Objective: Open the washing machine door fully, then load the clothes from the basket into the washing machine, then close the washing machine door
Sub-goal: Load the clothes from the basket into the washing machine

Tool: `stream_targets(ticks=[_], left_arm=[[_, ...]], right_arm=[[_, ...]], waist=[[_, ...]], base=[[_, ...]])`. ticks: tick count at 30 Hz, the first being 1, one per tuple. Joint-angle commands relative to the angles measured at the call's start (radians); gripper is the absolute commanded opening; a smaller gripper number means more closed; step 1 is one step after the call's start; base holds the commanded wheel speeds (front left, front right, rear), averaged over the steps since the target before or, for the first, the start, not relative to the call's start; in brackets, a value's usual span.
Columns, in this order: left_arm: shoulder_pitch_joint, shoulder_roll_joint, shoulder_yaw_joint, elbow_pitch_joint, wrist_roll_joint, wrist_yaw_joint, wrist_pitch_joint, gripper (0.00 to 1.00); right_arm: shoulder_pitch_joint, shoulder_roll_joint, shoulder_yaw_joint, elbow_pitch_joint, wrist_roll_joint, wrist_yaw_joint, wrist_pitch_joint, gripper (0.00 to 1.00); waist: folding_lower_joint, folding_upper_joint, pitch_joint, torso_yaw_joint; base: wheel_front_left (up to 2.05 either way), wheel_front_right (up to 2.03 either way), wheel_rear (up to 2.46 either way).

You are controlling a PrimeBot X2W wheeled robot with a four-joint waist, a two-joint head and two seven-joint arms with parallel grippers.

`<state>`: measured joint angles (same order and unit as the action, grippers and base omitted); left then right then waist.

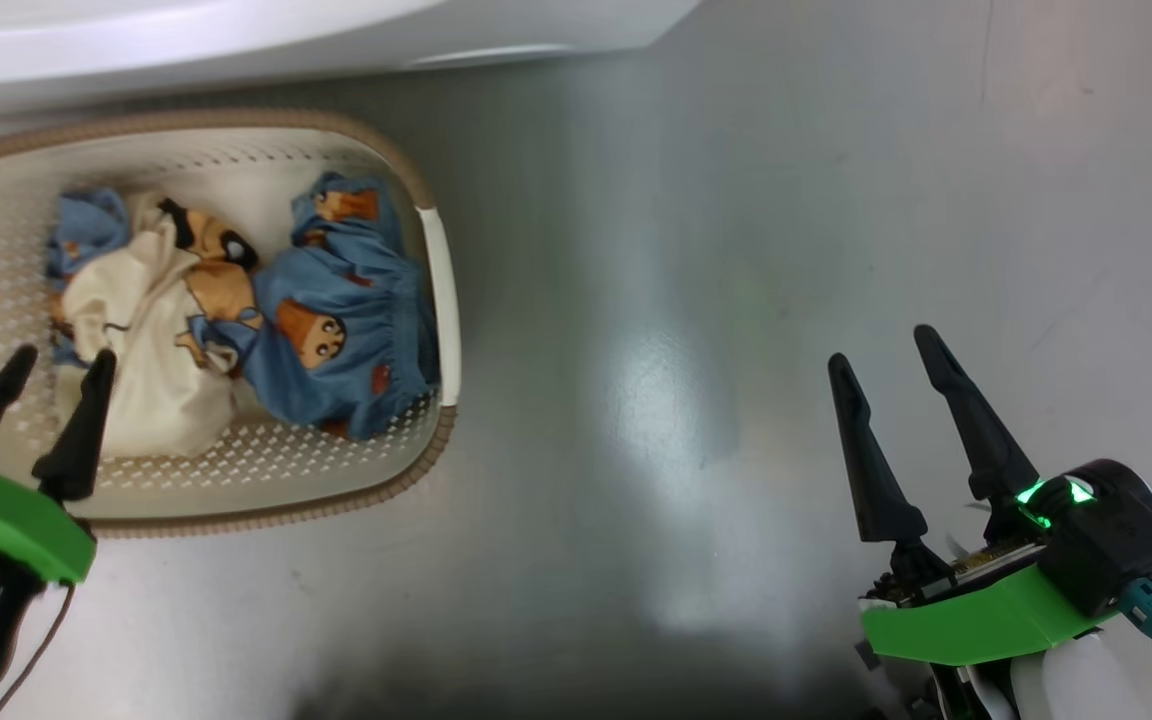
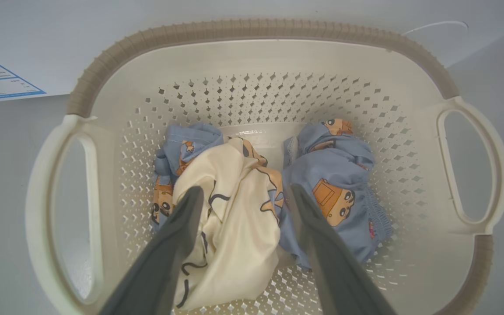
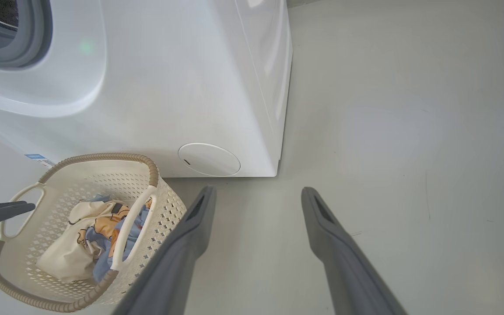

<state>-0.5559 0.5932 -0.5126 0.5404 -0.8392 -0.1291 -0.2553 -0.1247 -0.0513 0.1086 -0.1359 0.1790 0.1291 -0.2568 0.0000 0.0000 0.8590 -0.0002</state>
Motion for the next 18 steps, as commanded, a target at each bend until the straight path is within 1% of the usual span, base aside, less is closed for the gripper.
stream_targets(ticks=[1, 8, 18], left_arm=[[0.001, 0.073, 0.001, 0.009, -0.027, -0.002, -0.006, 1.0], [-0.041, 0.13, -0.122, 0.029, -0.109, -0.002, -0.006, 1.0], [-0.105, 0.19, -0.218, 0.033, -0.179, -0.002, -0.006, 1.0]], right_arm=[[0.011, 0.001, 0.03, -0.025, -0.001, 0.002, -0.005, 1.0], [0.01, 0.001, 0.037, -0.033, 0.009, 0.002, -0.005, 1.0], [0.005, 0.001, 0.054, -0.046, 0.026, 0.002, -0.005, 1.0]], waist=[[0.0, 0.0, 0.031, -0.02], [0.0, 0.0, 0.065, -0.04], [0.0, 0.0, 0.13, -0.065]], base=[[0.0, 0.0, 0.0], [0.0, 0.0, 0.0], [0.0, 0.0, 0.0]])
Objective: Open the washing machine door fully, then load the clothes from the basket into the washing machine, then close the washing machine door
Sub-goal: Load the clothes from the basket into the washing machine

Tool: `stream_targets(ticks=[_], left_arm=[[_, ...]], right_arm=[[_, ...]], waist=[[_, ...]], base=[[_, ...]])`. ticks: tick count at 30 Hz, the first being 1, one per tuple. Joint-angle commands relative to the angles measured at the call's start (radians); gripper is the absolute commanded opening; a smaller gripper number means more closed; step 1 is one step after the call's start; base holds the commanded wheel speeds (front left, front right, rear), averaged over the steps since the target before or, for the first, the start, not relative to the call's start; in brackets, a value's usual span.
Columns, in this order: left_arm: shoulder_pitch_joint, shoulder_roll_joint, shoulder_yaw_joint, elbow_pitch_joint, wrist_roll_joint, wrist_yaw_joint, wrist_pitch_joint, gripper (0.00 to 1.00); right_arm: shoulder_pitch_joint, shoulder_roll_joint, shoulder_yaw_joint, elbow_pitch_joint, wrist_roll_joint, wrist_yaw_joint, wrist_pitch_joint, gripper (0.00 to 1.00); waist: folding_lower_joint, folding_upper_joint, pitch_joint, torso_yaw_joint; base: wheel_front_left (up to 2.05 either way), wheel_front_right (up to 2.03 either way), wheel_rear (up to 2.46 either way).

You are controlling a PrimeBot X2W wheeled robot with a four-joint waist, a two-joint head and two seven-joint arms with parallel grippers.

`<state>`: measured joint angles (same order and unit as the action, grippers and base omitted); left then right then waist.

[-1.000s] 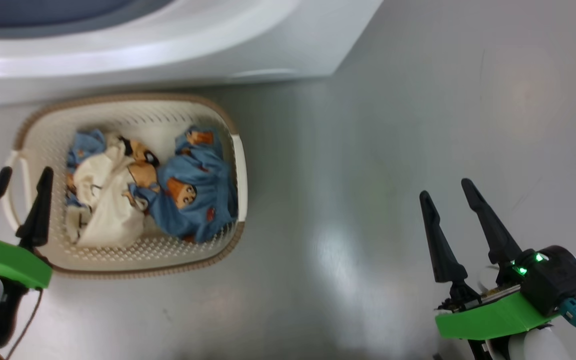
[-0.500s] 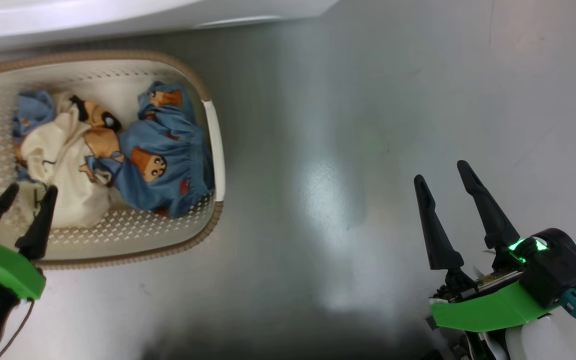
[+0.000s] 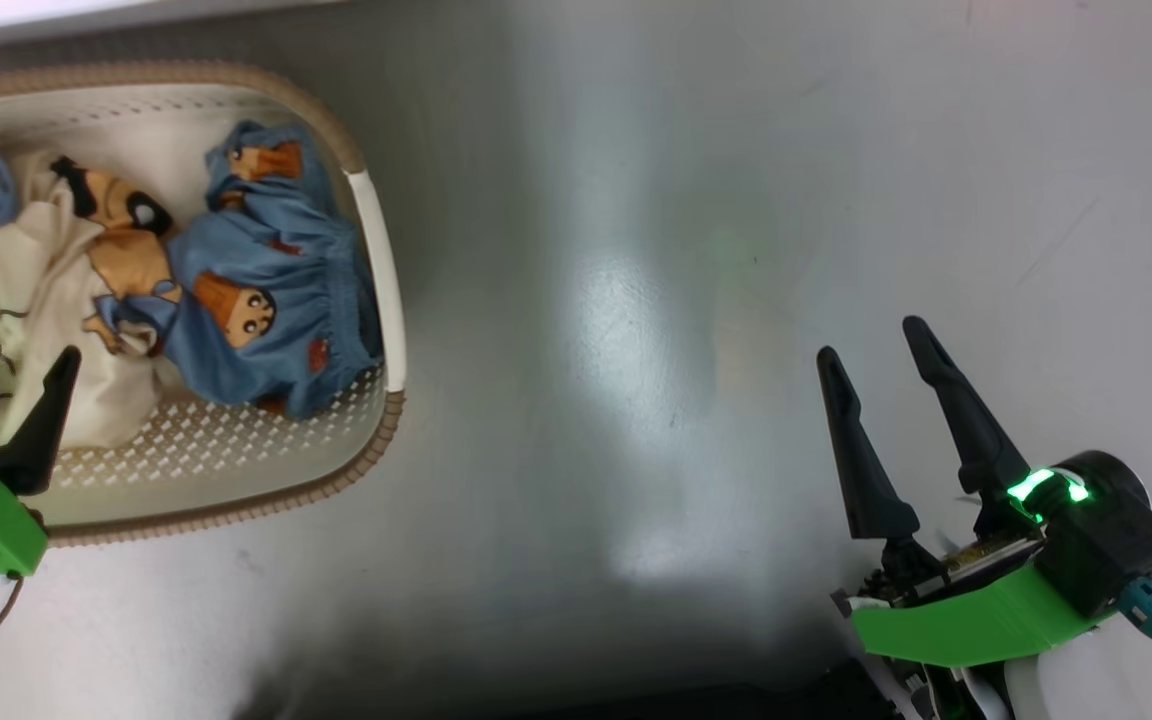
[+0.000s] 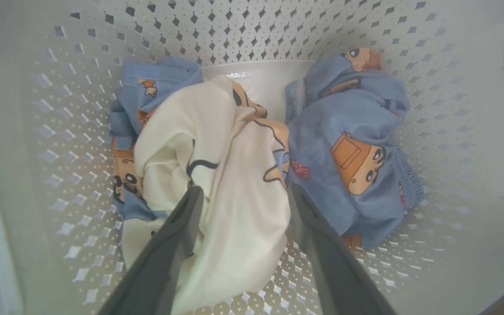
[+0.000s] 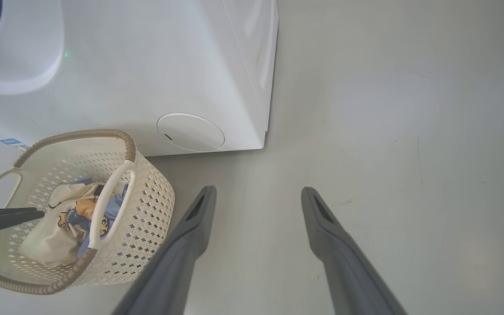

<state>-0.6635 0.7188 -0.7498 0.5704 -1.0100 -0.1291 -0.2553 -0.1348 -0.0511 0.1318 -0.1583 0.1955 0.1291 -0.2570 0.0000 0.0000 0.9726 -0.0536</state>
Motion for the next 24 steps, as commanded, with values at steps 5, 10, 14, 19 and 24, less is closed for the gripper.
stream_targets(ticks=[5, 10, 14, 19, 24], left_arm=[[-0.019, 0.081, -0.014, 0.003, -0.03, -0.002, -0.006, 1.0], [-0.055, 0.096, -0.055, 0.013, -0.052, -0.002, -0.006, 1.0], [-0.083, 0.101, -0.114, 0.049, -0.098, -0.002, -0.006, 1.0], [-0.131, 0.102, -0.205, 0.117, -0.166, -0.002, 0.007, 1.0], [-0.178, 0.089, -0.263, 0.158, -0.221, -0.002, 0.016, 0.0]], right_arm=[[0.011, 0.001, 0.032, -0.024, 0.015, 0.002, -0.005, 1.0], [0.003, 0.001, 0.035, -0.024, 0.017, 0.002, -0.005, 1.0], [-0.003, 0.001, 0.037, -0.025, 0.016, 0.002, -0.005, 1.0], [0.006, 0.001, 0.031, -0.031, 0.015, 0.002, -0.005, 1.0], [0.007, 0.001, 0.024, -0.031, 0.013, 0.002, -0.005, 1.0]], waist=[[0.0, 0.0, 0.031, -0.016], [0.0, 0.0, 0.048, -0.023], [0.0, 0.0, 0.056, -0.031], [0.0, 0.0, 0.058, -0.036], [0.0, 0.0, 0.055, -0.031]], base=[[0.0, 0.0, 0.0], [0.0, 0.0, 0.0], [0.0, 0.0, 0.0], [0.0, 0.0, 0.0], [0.0, 0.0, 0.0]])
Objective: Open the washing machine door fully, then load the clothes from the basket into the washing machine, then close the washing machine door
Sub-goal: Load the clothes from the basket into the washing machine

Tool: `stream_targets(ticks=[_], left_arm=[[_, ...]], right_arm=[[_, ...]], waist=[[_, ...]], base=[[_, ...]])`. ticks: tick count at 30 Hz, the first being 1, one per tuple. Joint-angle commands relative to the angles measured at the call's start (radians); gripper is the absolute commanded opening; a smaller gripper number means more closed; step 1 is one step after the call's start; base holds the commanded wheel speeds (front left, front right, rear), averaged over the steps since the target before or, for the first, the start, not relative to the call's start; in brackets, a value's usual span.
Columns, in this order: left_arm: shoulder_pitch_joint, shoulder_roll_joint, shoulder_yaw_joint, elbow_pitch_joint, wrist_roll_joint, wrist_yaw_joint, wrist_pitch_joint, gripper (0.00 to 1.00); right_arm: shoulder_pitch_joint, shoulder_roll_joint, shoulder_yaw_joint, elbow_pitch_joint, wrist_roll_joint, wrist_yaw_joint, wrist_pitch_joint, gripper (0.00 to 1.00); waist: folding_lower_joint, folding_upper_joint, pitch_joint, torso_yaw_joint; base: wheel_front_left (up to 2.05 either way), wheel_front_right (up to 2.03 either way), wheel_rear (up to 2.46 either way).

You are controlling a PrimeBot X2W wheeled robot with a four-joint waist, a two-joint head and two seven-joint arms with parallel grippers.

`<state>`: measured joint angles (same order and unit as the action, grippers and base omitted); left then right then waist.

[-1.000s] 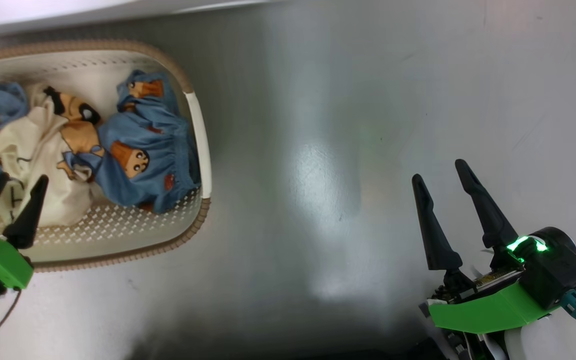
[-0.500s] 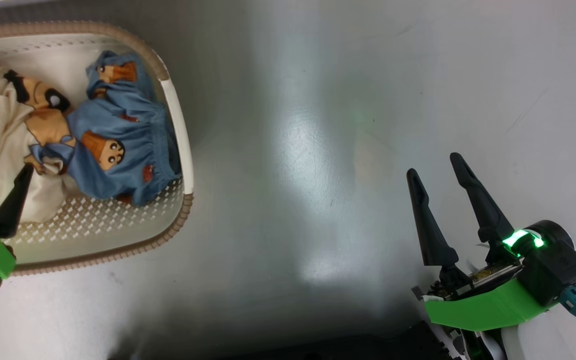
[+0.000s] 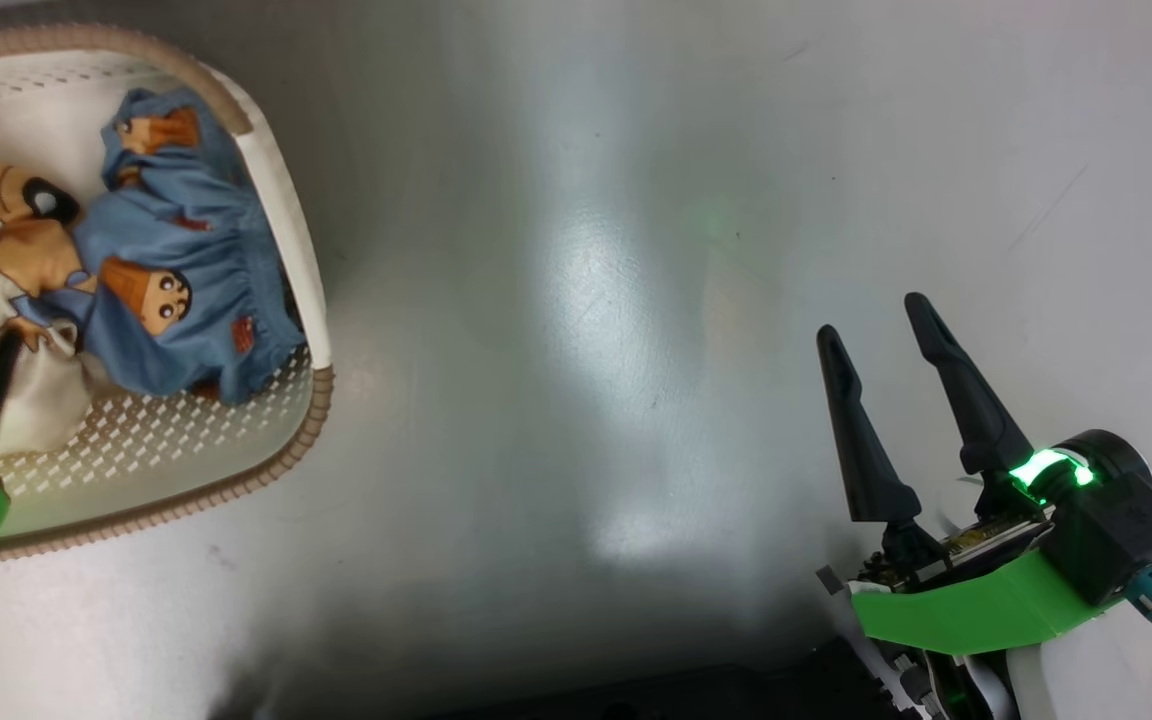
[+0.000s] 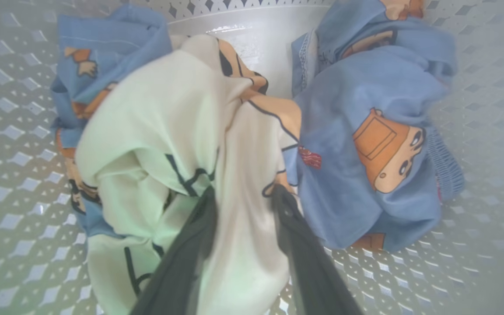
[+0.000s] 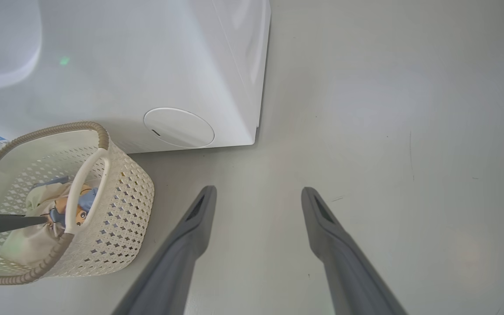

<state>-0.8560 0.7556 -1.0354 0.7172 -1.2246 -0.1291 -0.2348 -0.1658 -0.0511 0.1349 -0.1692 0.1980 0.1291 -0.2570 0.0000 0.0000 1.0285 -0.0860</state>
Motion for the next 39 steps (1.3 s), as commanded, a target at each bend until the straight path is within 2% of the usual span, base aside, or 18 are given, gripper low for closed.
stream_targets(ticks=[1, 7, 11, 22, 30, 39], left_arm=[[0.006, 0.049, 0.011, 0.013, -0.012, -0.002, -0.007, 0.0], [-0.011, 0.042, -0.032, 0.003, -0.027, -0.002, -0.025, 0.0], [-0.005, 0.036, 0.0, -0.01, -0.014, -0.002, -0.026, 0.0], [0.123, -0.003, 0.247, -0.096, 0.16, -0.002, -0.027, 0.0], [0.293, -0.074, 0.506, -0.213, 0.326, -0.002, -0.027, 0.0], [0.474, -0.152, 0.721, -0.357, 0.478, -0.002, -0.027, 0.0]], right_arm=[[0.036, 0.001, 0.02, -0.019, 0.01, 0.002, -0.005, 1.0], [0.024, 0.001, 0.009, -0.005, 0.005, 0.002, -0.005, 1.0], [0.021, 0.001, 0.008, 0.004, 0.002, 0.002, -0.005, 1.0], [0.012, 0.001, 0.001, 0.047, -0.001, 0.002, -0.005, 1.0], [0.027, 0.001, 0.005, 0.089, -0.002, 0.002, -0.005, 1.0], [0.066, 0.001, 0.012, 0.141, 0.009, 0.002, -0.005, 1.0]], waist=[[0.0, 0.0, -0.003, 0.004], [0.0, 0.0, -0.042, 0.025], [0.0, 0.0, -0.075, 0.037], [0.0, 0.0, -0.2, 0.074], [0.0, 0.0, -0.343, 0.095], [0.0, 0.0, -0.516, 0.108]], base=[[0.0, 0.0, 0.0], [0.0, 0.0, 0.0], [0.0, 0.0, 0.0], [0.0, 0.0, 0.0], [0.0, 0.0, 0.0], [0.0, 0.0, 0.0]])
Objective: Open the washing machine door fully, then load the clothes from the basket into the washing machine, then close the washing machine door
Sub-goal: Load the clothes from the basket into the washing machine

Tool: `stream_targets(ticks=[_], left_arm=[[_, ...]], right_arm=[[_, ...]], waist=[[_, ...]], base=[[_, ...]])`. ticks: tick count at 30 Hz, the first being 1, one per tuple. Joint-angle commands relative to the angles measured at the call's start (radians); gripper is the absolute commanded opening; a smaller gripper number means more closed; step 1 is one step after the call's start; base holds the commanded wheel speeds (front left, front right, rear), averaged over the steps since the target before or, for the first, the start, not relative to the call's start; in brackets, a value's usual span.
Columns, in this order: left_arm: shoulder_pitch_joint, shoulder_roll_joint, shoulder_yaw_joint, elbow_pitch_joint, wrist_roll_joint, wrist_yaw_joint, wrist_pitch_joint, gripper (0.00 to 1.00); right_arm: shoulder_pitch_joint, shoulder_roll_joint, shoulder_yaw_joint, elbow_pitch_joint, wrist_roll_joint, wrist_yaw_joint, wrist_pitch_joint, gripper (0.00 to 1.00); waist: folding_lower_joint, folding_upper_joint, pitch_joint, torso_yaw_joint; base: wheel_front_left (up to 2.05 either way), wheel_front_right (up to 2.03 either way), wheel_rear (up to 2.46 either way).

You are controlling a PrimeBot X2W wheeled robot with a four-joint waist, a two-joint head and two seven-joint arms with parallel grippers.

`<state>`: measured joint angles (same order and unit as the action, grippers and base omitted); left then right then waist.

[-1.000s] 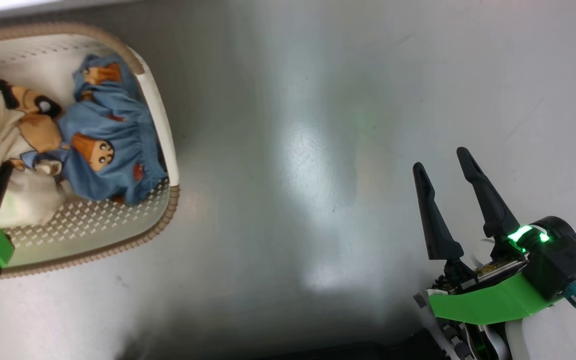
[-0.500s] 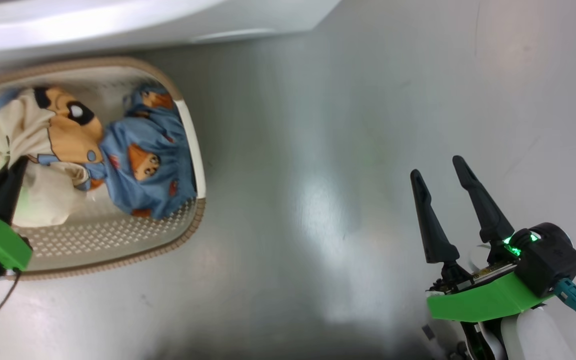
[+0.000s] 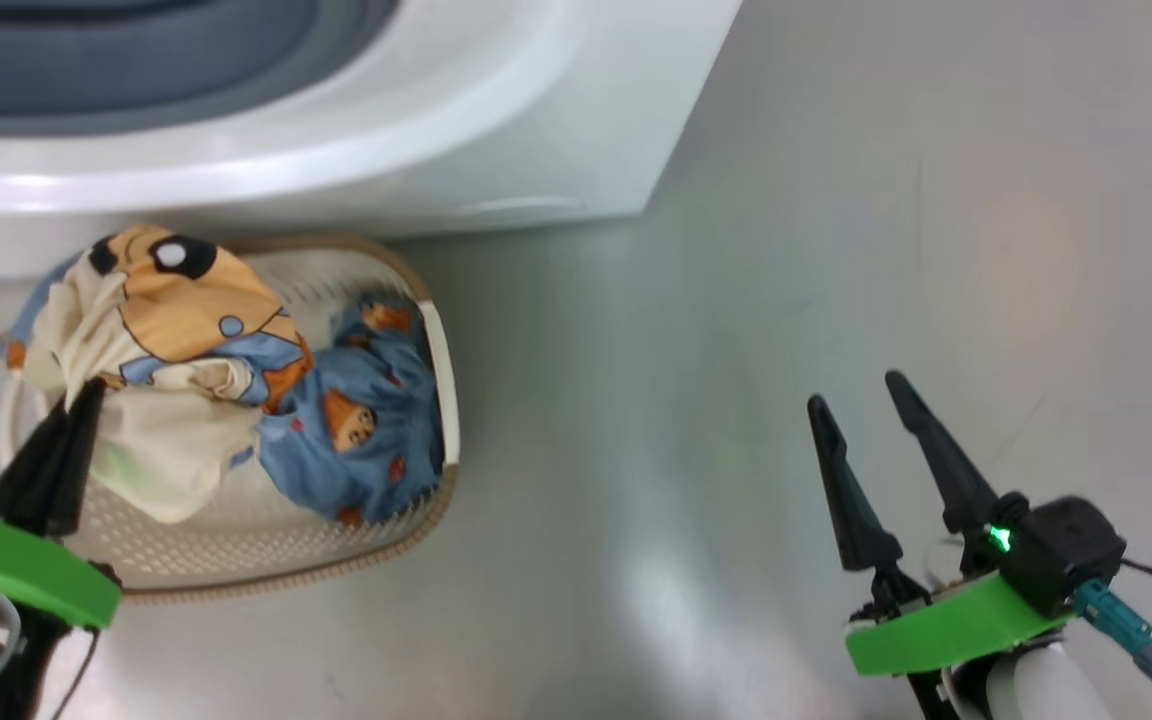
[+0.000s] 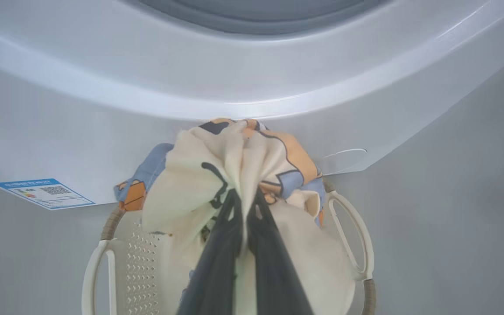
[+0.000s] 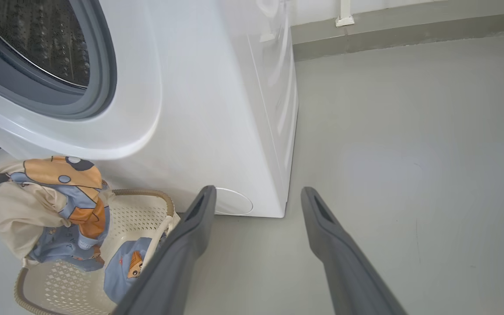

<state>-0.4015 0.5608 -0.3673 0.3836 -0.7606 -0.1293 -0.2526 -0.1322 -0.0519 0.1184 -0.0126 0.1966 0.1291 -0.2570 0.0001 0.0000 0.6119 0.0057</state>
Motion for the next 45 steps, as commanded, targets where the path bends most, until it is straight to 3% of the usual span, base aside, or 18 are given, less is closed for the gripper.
stream_targets(ticks=[1, 9, 25, 45], left_arm=[[0.037, 0.032, 0.075, -0.039, 0.027, -0.001, -0.009, 0.0], [0.175, -0.059, 0.236, -0.156, 0.125, -0.001, -0.009, 0.0], [0.37, -0.221, 0.428, -0.35, 0.276, -0.001, -0.009, 0.0], [0.546, -0.364, 0.478, -0.469, 0.399, -0.001, -0.009, 0.0]], right_arm=[[0.039, 0.002, 0.03, -0.011, 0.012, 0.002, -0.005, 1.0], [0.09, 0.002, 0.022, 0.021, 0.02, 0.002, -0.005, 1.0], [0.183, 0.002, 0.013, 0.051, 0.033, 0.002, -0.005, 1.0], [0.256, 0.002, -0.009, 0.053, 0.036, 0.002, -0.005, 1.0]], waist=[[-0.0001, 0.0, -0.118, 0.017], [-0.0001, 0.0, -0.256, 0.025], [-0.0001, 0.0, -0.476, 0.019], [-0.0001, 0.0, -0.598, 0.008]], base=[[0.0, 0.0, 0.0], [0.0, 0.0, 0.0], [0.0, 0.0, 0.0], [0.0, 0.0, 0.0]])
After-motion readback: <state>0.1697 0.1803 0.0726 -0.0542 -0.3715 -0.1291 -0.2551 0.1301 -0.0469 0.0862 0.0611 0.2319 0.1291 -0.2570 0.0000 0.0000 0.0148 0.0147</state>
